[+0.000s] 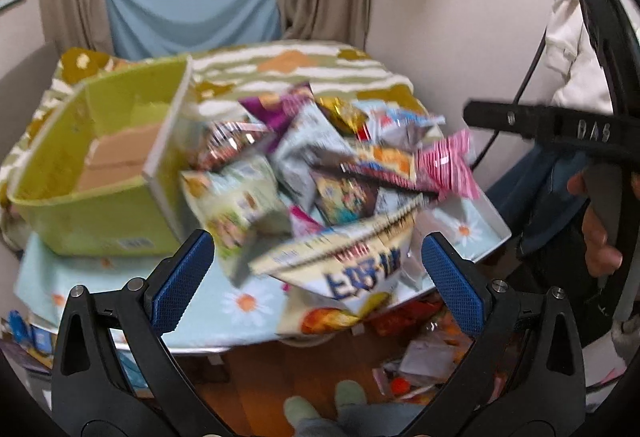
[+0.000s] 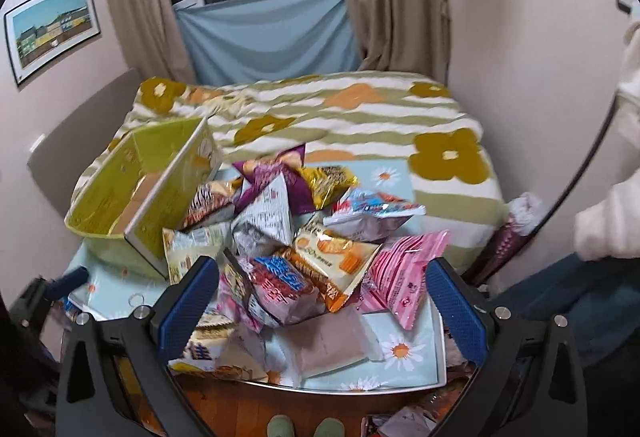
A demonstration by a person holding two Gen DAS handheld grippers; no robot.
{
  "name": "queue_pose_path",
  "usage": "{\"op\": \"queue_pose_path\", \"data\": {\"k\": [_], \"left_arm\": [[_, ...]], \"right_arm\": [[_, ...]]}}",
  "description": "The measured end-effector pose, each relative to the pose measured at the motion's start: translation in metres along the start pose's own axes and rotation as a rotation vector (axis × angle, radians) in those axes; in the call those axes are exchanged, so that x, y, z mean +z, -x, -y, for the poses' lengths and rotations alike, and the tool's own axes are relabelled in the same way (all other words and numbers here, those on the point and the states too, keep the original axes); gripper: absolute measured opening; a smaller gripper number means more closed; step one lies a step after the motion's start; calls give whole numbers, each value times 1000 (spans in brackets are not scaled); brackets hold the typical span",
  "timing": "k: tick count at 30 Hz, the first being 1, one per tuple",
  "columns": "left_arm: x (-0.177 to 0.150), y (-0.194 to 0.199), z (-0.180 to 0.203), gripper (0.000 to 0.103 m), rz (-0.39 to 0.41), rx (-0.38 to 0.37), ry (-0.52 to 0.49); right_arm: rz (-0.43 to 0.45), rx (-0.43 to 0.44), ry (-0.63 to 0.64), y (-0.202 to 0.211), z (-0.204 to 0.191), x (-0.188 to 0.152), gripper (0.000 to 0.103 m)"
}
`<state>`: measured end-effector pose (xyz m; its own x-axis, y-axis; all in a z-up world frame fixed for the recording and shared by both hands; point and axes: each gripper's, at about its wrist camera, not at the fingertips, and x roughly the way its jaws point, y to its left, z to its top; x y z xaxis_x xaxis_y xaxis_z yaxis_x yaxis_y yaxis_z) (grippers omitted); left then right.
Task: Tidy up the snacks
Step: 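Grasp the white Oishi chip bag with the left gripper while the right gripper grasps a purple-blue chip bag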
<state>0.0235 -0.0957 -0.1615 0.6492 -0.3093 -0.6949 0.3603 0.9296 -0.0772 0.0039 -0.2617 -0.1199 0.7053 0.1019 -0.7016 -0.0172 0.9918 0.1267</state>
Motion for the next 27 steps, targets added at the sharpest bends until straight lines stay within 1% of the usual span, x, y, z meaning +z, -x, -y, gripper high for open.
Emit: {"op": "queue_pose_path", "data": {"k": [5,9,10,11,12,14,15,16,18,20,24,27], "left_arm": [[-14,-35,7,103,-43,-6,23],[-19,-53,6,103,-67,-11,35],[-20,-57,4,99,-69,-9,40],[-21,-62,3,90,-77,-10,52],[-22,-65,1,88,-87,-18,62],[-24,-71,0,77,-108,-29,72],[-25,-74,0,74,-117,-31,70],[-26,-76,1,65,-126,-28,65],[-27,-78,3,63,-139,-7,55],[-27,-77,0,61,-141,-13,62],[-24,-75,-7,61,-142,5,66],[-21,-68,-13,60,-126,18,68]], "right_arm": [[-29,66,41,-27,7,-7,103],[-63,118,45,-48,13,-11,103],[-71,128,48,-53,14,-11,103],[-76,137,53,-57,13,-11,103],[-84,152,61,-62,13,-12,103],[-99,175,77,-70,9,-13,103],[-106,187,89,-73,6,-15,103],[-112,196,102,-76,3,-16,103],[-121,213,127,-80,-5,-18,103],[-126,225,139,-84,-10,-18,103],[-137,244,149,-93,-14,-17,99],[-144,248,159,-101,-17,-16,94]]}}
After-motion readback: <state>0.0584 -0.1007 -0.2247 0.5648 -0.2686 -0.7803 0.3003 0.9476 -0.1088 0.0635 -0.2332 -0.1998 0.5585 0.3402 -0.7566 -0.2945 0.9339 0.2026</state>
